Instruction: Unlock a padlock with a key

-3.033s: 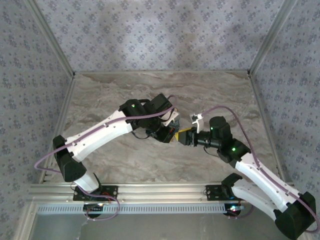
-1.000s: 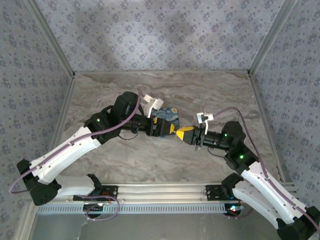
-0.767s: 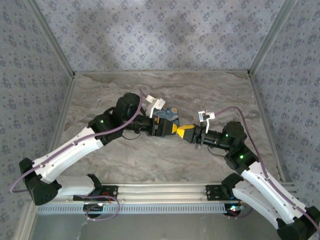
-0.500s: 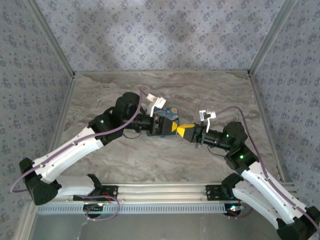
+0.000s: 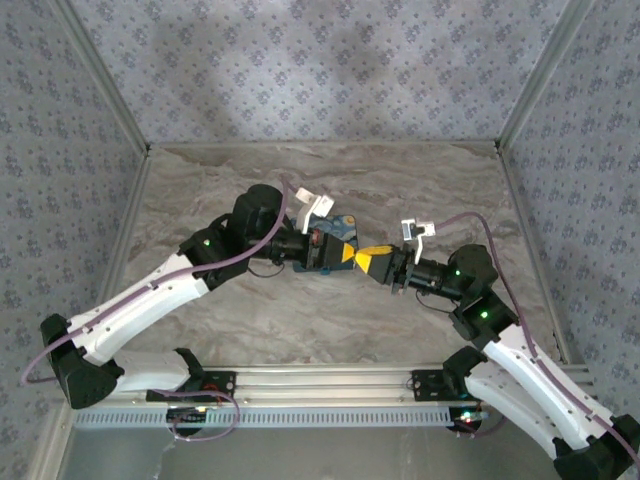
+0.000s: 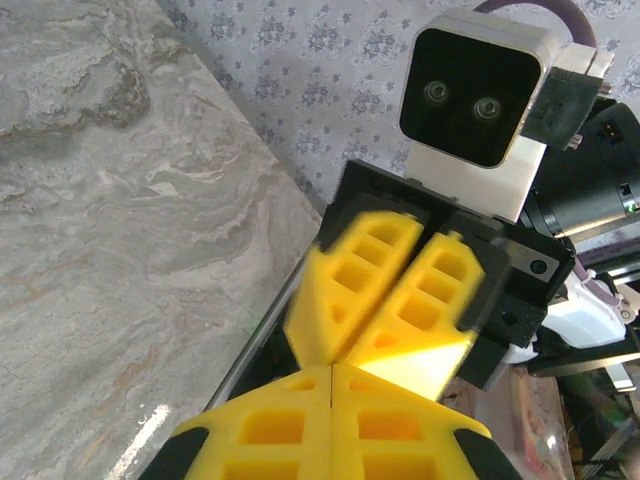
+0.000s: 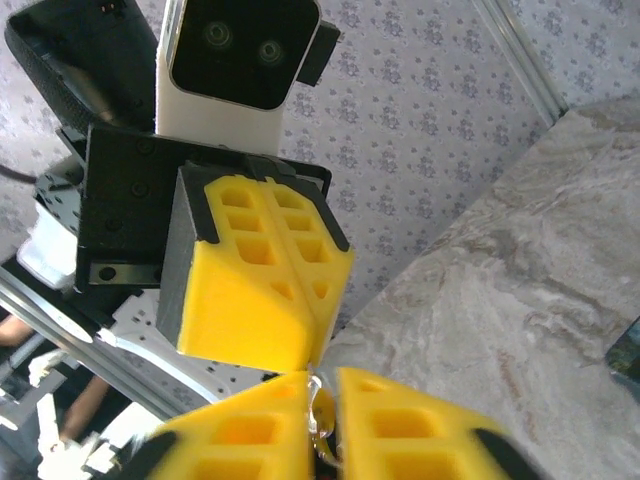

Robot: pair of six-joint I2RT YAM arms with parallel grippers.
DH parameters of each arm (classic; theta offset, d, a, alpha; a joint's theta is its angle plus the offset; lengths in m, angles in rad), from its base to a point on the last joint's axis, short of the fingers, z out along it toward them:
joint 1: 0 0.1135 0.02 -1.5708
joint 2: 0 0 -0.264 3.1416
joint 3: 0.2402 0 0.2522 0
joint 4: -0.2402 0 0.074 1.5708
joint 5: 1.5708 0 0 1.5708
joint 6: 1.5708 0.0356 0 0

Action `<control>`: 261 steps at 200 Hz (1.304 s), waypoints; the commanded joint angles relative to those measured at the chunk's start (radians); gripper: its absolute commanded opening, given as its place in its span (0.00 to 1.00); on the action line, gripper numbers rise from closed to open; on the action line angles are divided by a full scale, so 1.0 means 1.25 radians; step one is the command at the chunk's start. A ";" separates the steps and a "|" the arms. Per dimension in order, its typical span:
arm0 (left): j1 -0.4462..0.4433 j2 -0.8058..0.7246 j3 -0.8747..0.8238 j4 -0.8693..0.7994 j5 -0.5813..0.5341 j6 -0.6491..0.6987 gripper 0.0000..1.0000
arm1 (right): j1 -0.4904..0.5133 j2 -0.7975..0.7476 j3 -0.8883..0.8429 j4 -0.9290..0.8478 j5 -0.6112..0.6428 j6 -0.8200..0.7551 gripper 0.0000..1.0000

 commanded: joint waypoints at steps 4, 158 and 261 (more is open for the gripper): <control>-0.008 0.002 0.031 -0.013 0.020 0.020 0.00 | -0.009 -0.022 0.014 -0.015 0.028 0.001 0.39; -0.018 -0.010 0.033 0.000 0.009 0.023 0.00 | 0.015 -0.002 0.002 0.088 -0.076 0.036 0.32; -0.014 -0.021 0.033 0.009 0.002 0.020 0.00 | 0.032 0.011 0.012 0.037 -0.090 -0.005 0.21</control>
